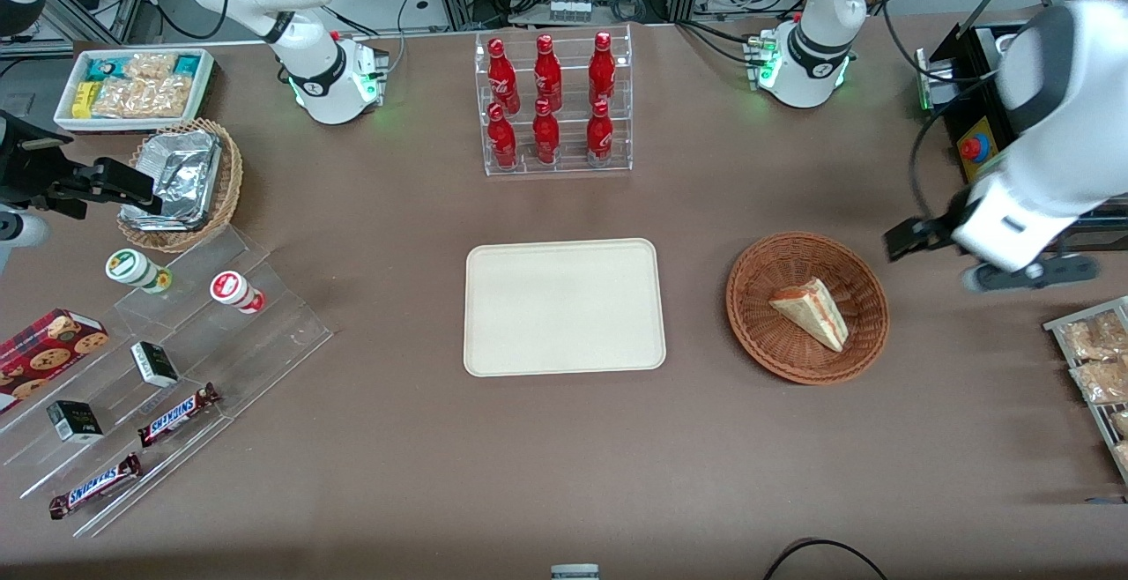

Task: Place sandwich from basket to tray
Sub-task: 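Lower the left gripper into the wicker basket and grasp the sandwich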

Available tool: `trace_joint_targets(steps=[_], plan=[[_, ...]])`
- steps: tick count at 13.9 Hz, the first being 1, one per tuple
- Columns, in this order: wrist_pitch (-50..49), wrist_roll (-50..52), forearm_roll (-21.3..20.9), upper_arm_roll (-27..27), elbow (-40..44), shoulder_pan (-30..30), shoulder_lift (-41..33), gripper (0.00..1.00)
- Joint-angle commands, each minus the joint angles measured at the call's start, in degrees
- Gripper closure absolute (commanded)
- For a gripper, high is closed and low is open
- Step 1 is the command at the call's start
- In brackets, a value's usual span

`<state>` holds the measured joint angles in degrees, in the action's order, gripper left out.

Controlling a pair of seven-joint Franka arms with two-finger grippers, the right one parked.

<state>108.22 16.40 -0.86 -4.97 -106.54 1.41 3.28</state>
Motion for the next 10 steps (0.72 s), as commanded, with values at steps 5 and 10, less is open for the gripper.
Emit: trace_joint_targets(steps=[5,10], plan=[[28.69,31.81,-1.07,-3.2,-20.72,0.43,-0.48,0.0],[32.13,33.08,-1.16,-3.55,-20.99,0.52,6.47,0.0]])
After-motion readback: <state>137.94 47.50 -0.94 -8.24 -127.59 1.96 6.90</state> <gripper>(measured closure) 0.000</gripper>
